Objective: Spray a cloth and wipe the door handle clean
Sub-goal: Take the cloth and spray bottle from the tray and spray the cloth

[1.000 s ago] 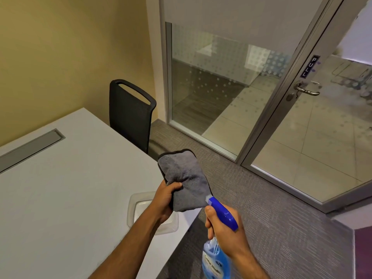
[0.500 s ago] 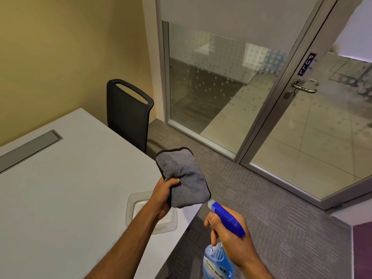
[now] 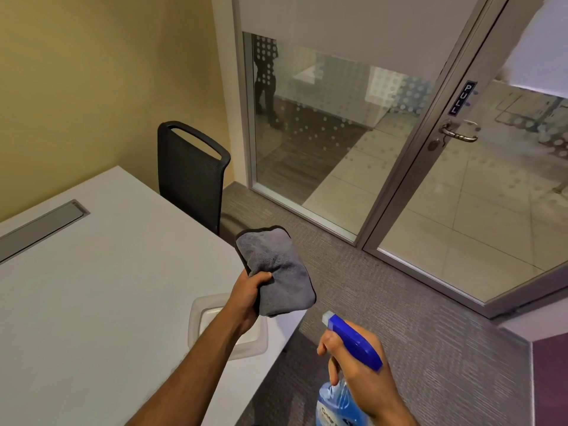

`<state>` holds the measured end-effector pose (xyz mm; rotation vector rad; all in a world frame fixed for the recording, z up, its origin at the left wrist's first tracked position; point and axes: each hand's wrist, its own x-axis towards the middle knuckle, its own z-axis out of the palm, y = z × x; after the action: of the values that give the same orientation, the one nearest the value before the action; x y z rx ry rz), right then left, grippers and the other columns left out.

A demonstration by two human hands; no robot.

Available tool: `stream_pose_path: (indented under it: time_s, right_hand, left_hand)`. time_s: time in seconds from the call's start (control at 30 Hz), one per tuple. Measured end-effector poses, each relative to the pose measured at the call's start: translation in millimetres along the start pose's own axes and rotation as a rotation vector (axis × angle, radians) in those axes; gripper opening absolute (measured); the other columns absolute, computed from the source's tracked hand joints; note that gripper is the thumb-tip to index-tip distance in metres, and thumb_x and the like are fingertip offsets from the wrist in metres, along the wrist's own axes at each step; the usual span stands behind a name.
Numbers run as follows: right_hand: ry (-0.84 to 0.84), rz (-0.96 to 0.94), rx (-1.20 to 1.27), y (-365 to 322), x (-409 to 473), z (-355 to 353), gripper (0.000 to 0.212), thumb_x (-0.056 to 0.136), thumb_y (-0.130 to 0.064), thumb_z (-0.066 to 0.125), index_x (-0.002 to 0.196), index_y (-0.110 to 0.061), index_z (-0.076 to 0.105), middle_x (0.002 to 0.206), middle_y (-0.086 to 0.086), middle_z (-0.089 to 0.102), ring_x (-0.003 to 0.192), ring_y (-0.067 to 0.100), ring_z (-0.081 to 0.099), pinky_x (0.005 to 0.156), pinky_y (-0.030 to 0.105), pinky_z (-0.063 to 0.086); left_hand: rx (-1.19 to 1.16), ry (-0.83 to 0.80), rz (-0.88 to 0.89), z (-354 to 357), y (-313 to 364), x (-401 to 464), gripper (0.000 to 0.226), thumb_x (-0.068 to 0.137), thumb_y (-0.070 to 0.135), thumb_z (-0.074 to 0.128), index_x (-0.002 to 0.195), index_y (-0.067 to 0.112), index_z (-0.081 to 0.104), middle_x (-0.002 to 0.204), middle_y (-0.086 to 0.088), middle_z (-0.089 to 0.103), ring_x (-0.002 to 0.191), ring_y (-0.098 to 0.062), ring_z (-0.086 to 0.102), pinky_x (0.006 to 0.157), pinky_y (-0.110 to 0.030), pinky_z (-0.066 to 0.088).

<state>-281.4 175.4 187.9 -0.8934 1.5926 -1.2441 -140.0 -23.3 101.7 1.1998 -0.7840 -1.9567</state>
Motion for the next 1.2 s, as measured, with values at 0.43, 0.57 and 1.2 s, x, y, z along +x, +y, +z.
stream_pose_path:
  time_s: [0.43, 0.57, 1.2]
  right_hand:
    - [0.149, 0.043, -0.001, 6, 18, -5, 0.032, 0.096, -0.029, 0.065, 0.070, -0.009, 0.067, 0.067, 0.030, 0.063, 0.045, 0.025, 0.051, 0.051, 0.032, 0.049]
    - [0.094, 0.098, -0.032, 11, 15, -8, 0.042, 0.096, -0.030, 0.064, 0.067, 0.001, 0.062, 0.064, 0.031, 0.061, 0.047, 0.026, 0.053, 0.054, 0.036, 0.048]
    - [0.009, 0.106, -0.052, 6, 26, 15, 0.040, 0.099, -0.027, 0.064, 0.072, 0.003, 0.062, 0.064, 0.033, 0.060, 0.046, 0.026, 0.049, 0.047, 0.033, 0.042]
  left_hand:
    - [0.041, -0.033, -0.027, -13, -1, -1, 0.031, 0.095, 0.005, 0.064, 0.118, 0.026, 0.065, 0.097, 0.002, 0.082, 0.099, -0.024, 0.075, 0.066, -0.031, 0.064]
    - [-0.002, -0.014, -0.002, -15, 9, 3, 0.042, 0.079, 0.014, 0.073, 0.118, 0.027, 0.065, 0.109, -0.005, 0.078, 0.105, -0.030, 0.073, 0.070, -0.038, 0.064]
    - [-0.019, -0.019, 0.008, -19, 12, 13, 0.049, 0.070, 0.019, 0.074, 0.118, 0.026, 0.066, 0.104, -0.002, 0.081, 0.097, -0.024, 0.076, 0.065, -0.033, 0.063]
